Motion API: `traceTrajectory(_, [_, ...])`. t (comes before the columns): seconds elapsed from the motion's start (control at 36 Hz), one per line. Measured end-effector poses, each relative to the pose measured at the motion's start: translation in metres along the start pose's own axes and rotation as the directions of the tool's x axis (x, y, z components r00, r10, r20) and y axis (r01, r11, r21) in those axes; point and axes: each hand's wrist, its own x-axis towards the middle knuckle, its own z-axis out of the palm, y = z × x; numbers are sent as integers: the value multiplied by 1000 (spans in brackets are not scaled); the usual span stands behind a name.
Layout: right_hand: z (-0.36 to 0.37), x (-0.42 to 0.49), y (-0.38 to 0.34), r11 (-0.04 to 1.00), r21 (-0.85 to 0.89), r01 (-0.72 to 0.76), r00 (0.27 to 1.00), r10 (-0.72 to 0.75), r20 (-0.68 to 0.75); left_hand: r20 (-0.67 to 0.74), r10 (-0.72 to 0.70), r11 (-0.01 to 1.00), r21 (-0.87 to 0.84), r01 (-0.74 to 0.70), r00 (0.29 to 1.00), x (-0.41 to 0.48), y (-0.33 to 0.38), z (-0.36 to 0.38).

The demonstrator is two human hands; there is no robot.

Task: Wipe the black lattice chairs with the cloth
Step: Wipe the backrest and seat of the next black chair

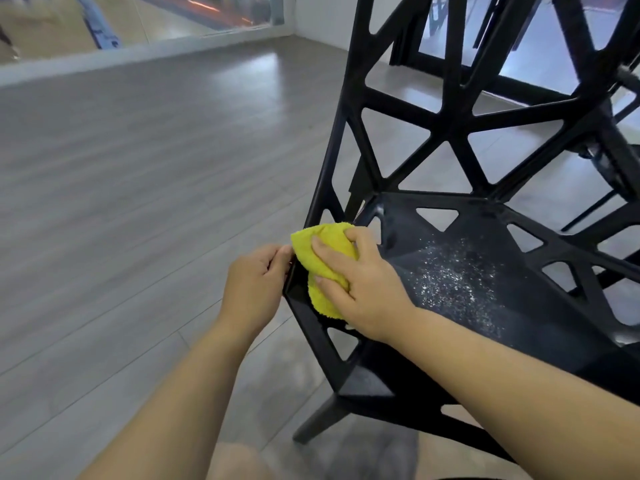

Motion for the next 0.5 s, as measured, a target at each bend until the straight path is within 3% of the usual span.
traceTrajectory(0.08, [-6, -2, -3, 997, -24, 76, 995, -74, 64, 47, -55, 996, -62, 58, 997, 1, 0, -1])
traceTrajectory(0.19, [-16, -16, 3, 951, -92, 295, 941, -272, 202, 117, -171, 946, -260, 196, 978, 7, 6, 0])
traceTrajectory(0.28, [-27, -26, 12, 941, -115, 319, 923, -280, 264, 145, -164, 942, -269, 199, 976, 12, 8, 1])
traceTrajectory(0.42, [-29, -26, 31, 968, -247, 53, 977, 1, 213, 98, 10, 1000, 19, -12, 995, 23, 10, 15])
traceTrajectory(0.5, [-17, -14, 31, 936, -322, -144, 970, 198, 140, 15, 78, 994, 77, -79, 997, 25, 11, 28])
